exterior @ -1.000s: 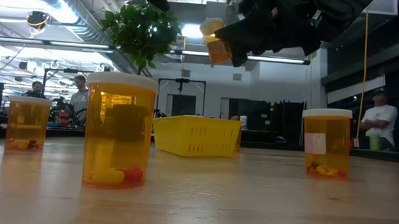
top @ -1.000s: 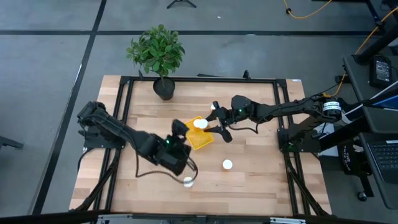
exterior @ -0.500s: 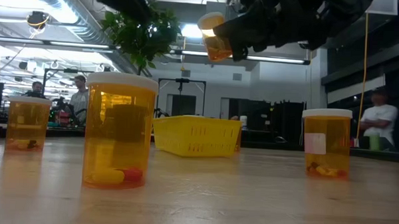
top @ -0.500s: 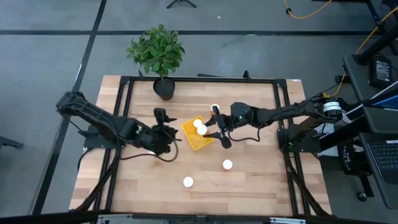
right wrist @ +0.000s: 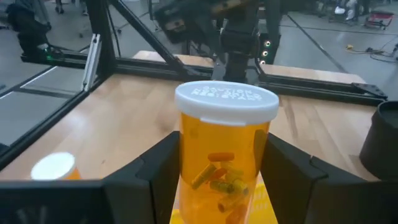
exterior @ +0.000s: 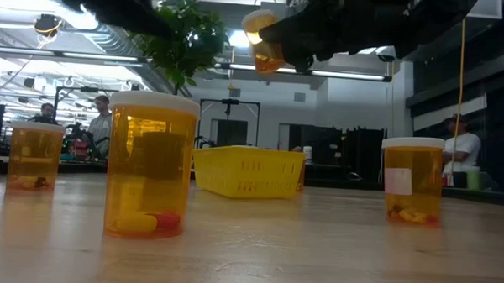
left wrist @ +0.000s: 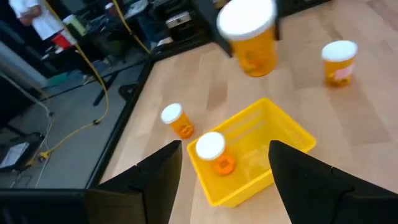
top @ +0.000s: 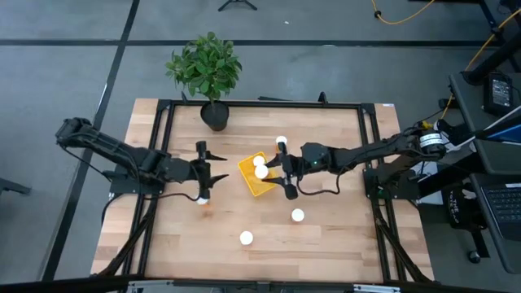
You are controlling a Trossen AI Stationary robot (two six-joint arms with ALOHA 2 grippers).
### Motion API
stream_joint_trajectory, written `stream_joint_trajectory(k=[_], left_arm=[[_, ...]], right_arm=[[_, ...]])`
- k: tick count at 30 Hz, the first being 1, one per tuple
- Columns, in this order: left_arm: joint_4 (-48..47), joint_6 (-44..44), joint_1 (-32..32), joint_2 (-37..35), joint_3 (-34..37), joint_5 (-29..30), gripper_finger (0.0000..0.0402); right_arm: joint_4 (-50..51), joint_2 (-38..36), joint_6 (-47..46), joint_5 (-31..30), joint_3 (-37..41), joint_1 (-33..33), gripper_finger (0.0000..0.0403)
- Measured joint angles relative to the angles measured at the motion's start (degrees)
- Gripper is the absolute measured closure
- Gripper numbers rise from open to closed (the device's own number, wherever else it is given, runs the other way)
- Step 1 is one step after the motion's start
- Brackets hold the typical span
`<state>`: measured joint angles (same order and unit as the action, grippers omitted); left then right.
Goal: Pick and place pill bottles into a basket
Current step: Put the pill bottle into the bin
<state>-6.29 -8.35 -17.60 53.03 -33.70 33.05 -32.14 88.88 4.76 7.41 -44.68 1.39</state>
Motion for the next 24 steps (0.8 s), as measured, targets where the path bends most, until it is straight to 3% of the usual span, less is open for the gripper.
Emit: stream_joint_trajectory(k=[5,13,20,24], left_arm=[[8.87,-1.36,1.76,-2.01,7.11,-4.27,0.0167],[22.33,-1.22,5.72,-5.37,16.20,-8.57,0.0167],[24.59,0.43,7.71,-5.83,18.72,-12.17,0.0167],[24.62,0.62,8.08,-5.83,19.33,-12.00,0.0167]], right_arm=[[-10.54,6.39,0.01,-0.70,-0.01,0.00,0.0207],[-22.35,15.43,0.03,-8.12,-0.04,0.07,0.0207],[-27.30,21.65,-0.34,-16.50,-0.59,0.07,0.0207],[-26.93,24.14,-1.50,-17.87,-2.65,0.07,0.0207]])
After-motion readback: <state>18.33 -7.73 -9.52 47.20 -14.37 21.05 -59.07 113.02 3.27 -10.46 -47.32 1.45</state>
